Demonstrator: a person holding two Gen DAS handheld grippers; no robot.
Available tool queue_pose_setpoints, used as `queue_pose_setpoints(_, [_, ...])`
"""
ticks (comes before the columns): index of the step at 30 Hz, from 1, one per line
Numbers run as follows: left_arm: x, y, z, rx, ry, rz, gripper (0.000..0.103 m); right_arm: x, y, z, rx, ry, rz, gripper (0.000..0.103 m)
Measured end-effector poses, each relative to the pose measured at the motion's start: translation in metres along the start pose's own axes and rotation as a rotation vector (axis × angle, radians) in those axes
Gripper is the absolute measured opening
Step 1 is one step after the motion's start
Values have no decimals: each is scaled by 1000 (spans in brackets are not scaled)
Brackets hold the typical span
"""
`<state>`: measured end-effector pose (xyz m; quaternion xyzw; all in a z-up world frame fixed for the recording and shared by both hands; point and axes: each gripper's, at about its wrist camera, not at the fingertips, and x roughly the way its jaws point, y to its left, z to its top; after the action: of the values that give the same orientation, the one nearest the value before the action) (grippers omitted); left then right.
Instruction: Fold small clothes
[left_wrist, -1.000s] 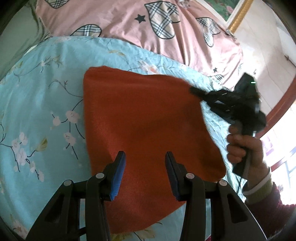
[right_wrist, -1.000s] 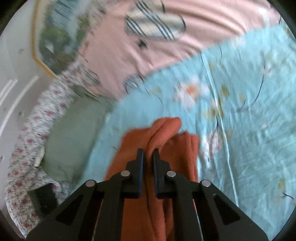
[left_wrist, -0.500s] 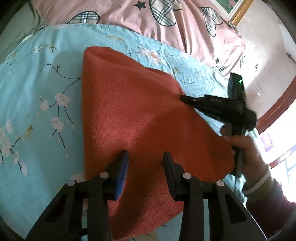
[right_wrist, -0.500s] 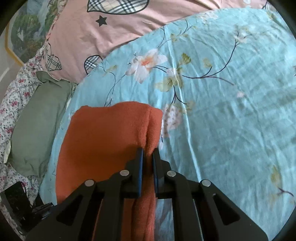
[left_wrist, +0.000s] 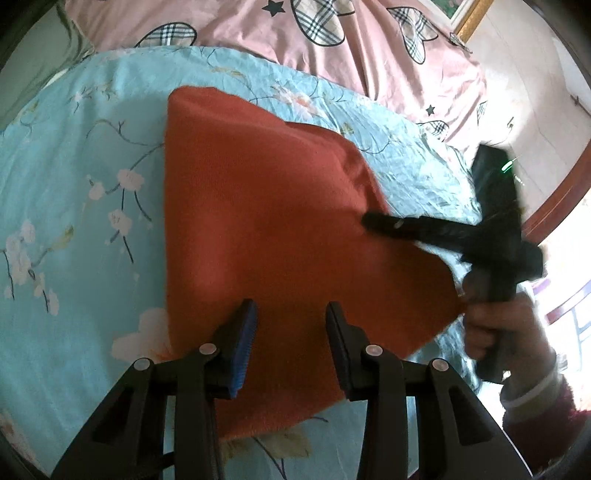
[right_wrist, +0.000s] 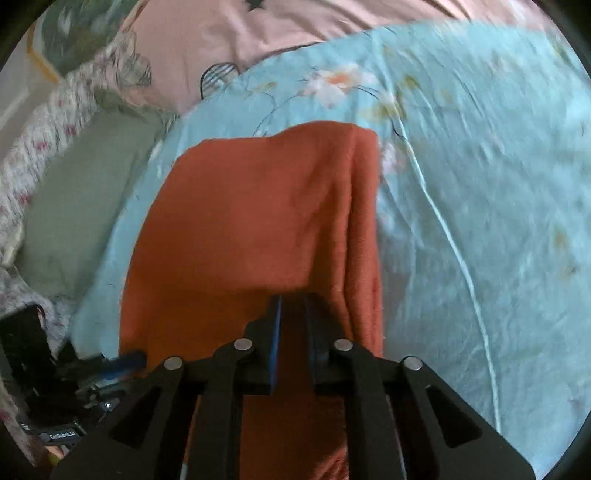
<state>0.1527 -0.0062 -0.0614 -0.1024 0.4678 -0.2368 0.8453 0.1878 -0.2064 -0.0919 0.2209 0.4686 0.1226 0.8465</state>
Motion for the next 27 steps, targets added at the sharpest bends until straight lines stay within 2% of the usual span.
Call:
queue_pose_setpoints(3, [-3, -3, -5, 7, 2, 17, 39, -26, 10, -5, -18, -49, -27, 8])
queue_pose_setpoints(7, [-10, -11, -14, 21, 3, 20, 42, -57, 27, -27, -50, -68, 35, 9])
queue_pose_setpoints(8, [-12, -11, -16, 25, 3, 19, 42, -60, 30, -36, -67, -57, 28, 9])
queue_pose_setpoints(11, [-13, -12, -28, 38, 10, 21, 44, -46, 28, -58, -115, -4, -74, 10])
queue_pose_setpoints(15, [-10, -10, -38, 38, 17, 39, 44, -49, 11, -68, -73, -28, -33, 6])
queue_pose_setpoints(20, [-15, -11, -46, 48, 4, 63, 44, -59, 18, -77, -84, -38, -54, 7])
queue_pose_setpoints(27, [-29, -7, -54, 5, -9, 69, 45, -77, 22, -92, -83, -45, -89, 10])
